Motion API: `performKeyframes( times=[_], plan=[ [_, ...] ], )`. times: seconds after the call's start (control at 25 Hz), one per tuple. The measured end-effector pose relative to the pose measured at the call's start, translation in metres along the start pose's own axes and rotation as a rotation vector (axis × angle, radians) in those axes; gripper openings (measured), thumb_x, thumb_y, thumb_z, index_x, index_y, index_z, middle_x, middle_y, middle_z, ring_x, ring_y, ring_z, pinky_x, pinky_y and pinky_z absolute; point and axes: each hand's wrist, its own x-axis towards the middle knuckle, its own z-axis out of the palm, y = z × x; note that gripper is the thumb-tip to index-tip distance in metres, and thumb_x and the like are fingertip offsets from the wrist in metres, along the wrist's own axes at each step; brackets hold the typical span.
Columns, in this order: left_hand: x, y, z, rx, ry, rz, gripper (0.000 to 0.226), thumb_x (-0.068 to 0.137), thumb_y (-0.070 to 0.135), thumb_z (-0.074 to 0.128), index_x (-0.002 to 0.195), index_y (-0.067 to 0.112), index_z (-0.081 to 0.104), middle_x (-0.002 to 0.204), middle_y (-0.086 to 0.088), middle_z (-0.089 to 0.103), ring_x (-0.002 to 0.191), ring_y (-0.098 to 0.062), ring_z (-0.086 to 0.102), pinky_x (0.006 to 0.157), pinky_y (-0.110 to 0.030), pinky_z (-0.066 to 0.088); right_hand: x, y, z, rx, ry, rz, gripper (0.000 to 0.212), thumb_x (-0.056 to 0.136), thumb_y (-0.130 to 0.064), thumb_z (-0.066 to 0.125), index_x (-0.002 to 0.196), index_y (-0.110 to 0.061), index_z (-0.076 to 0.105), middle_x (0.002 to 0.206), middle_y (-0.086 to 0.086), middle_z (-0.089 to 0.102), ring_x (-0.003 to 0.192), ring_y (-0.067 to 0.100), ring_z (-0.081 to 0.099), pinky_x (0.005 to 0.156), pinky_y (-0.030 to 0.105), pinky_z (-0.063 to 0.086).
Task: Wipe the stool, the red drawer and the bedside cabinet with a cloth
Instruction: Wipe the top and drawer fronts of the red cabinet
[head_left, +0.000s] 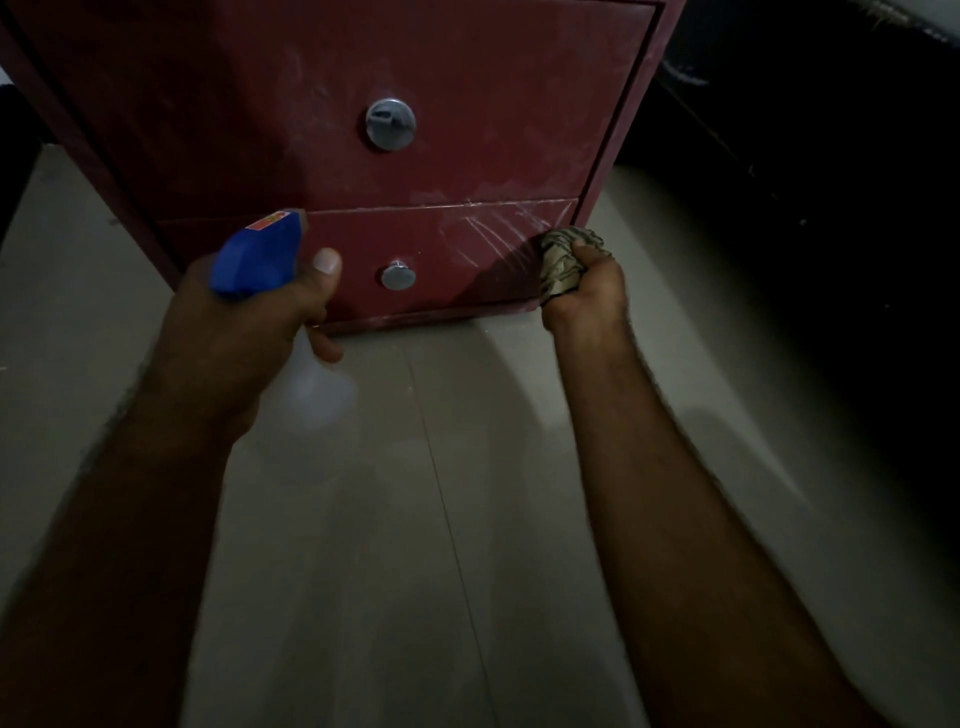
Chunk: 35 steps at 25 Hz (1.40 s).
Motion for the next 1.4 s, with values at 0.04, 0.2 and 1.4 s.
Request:
performKeyframes(
  times=[0.04, 0.2, 1.4],
  plan=[
    [0.000, 0.000, 0.001, -0.003, -0.001, 0.000, 0.014, 0.089, 0.047, 0.071, 0.077, 0.041, 0.067, 0.082, -0.009, 0.065, 0.058, -0.018, 0.070, 0.094, -0.063, 0.052, 0.000, 0.000, 0.000, -0.004, -0.002, -0.001, 0.022, 0.098, 0.010, 0.042, 0.093, -0.003, 0.059, 0.085, 0.008, 0.056, 0.067, 0.019, 0.057, 0.064, 0.022, 0.057],
    [0.001, -0.001, 0.005, -0.004, 0.001, -0.027, 0.032, 0.083, 0.053, 0.073, 0.096, 0.024, 0.065, 0.084, -0.007, 0.066, 0.059, -0.016, 0.071, 0.091, -0.059, 0.055, -0.006, 0.007, -0.006, -0.080, 0.082, -0.083, 0.017, 0.093, 0.012, 0.054, 0.101, 0.002, 0.066, 0.089, 0.013, 0.066, 0.069, 0.022, 0.067, 0.067, 0.031, 0.062],
    [0.002, -0.002, 0.000, 0.007, -0.001, 0.011, 0.061, 0.080, 0.054, 0.069, 0.136, 0.039, 0.053, 0.084, -0.005, 0.065, 0.057, -0.014, 0.070, 0.094, -0.057, 0.054, -0.025, -0.002, 0.016, -0.164, 0.150, -0.218, 0.039, 0.083, 0.017, 0.067, 0.121, 0.017, 0.063, 0.105, 0.026, 0.075, 0.079, 0.035, 0.076, 0.066, 0.038, 0.063]
  ],
)
